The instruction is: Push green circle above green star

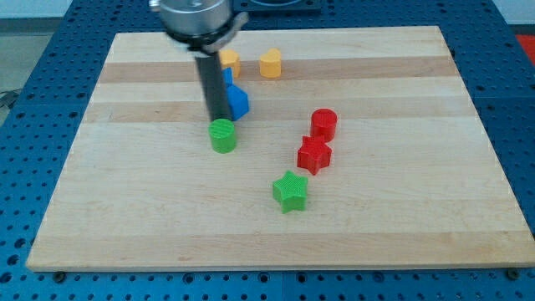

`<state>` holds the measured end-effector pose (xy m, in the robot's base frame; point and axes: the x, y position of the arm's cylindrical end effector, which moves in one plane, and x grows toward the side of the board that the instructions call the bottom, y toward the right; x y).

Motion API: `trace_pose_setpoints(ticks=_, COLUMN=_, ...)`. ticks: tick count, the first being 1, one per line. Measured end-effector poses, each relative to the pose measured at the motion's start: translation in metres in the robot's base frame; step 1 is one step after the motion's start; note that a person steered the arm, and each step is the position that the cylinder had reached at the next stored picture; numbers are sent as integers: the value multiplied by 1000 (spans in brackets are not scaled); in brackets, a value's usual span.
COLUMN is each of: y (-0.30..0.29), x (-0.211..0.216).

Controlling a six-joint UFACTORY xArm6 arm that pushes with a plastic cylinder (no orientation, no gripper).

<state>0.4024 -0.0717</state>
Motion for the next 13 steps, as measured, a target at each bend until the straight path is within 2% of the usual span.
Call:
trace_pose_setpoints(ticks=2, y=4, x=3)
trace_pose_setpoints(ticks=4, y=-37, x=10)
trace_pose_setpoints(ticks=5, y=-25, x=23)
trace_pose_setpoints(ticks=7, y=67, x=16)
trace_pose_setpoints(ticks=8, y=70, x=10)
trace_pose_setpoints(ticks=10, y=16, x=27)
trace_pose_setpoints(ticks=11, y=9, x=44)
trace_pose_setpoints(ticks=12, y=33, x=65)
trace_pose_setpoints(ticks=13, y=57, x=70)
